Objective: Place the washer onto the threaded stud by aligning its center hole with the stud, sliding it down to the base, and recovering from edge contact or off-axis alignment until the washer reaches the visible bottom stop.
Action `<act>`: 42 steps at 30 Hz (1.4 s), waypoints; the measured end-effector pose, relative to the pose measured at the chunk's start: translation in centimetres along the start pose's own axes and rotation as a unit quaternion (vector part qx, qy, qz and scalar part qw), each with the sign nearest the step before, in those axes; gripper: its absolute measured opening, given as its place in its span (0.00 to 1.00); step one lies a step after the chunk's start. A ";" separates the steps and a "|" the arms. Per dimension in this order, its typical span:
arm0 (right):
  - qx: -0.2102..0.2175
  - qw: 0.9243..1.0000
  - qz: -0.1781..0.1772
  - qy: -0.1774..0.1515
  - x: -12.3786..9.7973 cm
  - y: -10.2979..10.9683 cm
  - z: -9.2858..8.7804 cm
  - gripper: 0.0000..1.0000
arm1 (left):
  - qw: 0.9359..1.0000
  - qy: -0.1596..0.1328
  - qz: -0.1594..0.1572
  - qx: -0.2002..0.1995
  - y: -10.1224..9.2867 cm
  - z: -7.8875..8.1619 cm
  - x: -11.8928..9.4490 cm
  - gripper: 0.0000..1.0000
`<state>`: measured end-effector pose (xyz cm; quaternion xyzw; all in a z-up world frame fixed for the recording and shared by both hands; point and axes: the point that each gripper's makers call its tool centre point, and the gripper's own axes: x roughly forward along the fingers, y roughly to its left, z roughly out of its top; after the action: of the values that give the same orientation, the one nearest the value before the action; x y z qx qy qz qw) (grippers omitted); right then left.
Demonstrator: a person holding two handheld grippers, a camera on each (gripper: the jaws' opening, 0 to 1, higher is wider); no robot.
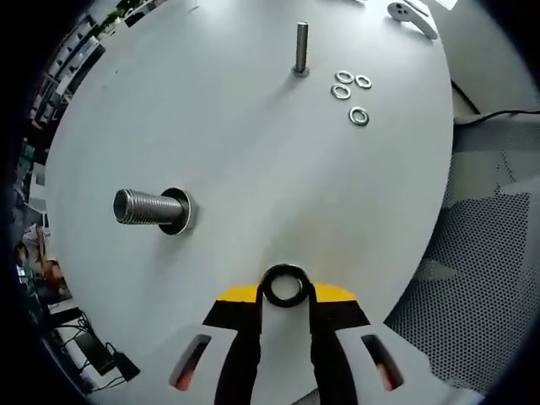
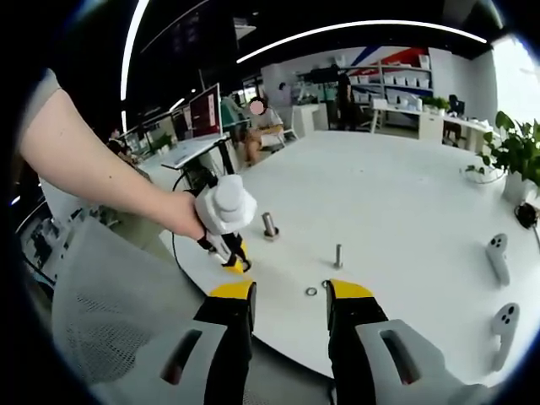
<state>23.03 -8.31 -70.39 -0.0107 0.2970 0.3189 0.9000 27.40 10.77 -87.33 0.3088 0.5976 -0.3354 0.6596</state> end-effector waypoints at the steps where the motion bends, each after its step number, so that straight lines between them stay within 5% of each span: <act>1: 0.000 1.000 0.000 0.000 0.0 0.0 0.0 0.35 | 1.000 -0.002 -0.001 -0.003 0.0 0.0 -0.1 0.19; 21: -0.002 1.000 -0.004 0.002 0.0 -0.2 0.0 0.35 | 0.997 -0.062 0.034 0.012 3.6 2.2 -4.4 0.19; 42: 0.000 1.000 -0.007 -0.002 -0.1 -0.3 0.1 0.35 | 0.994 -0.069 0.063 0.051 6.8 5.1 -7.5 0.19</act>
<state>23.20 -8.58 -70.30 -0.0123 0.2950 0.3126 0.9028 35.48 11.15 -79.33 0.3546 0.5122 -0.3439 0.7026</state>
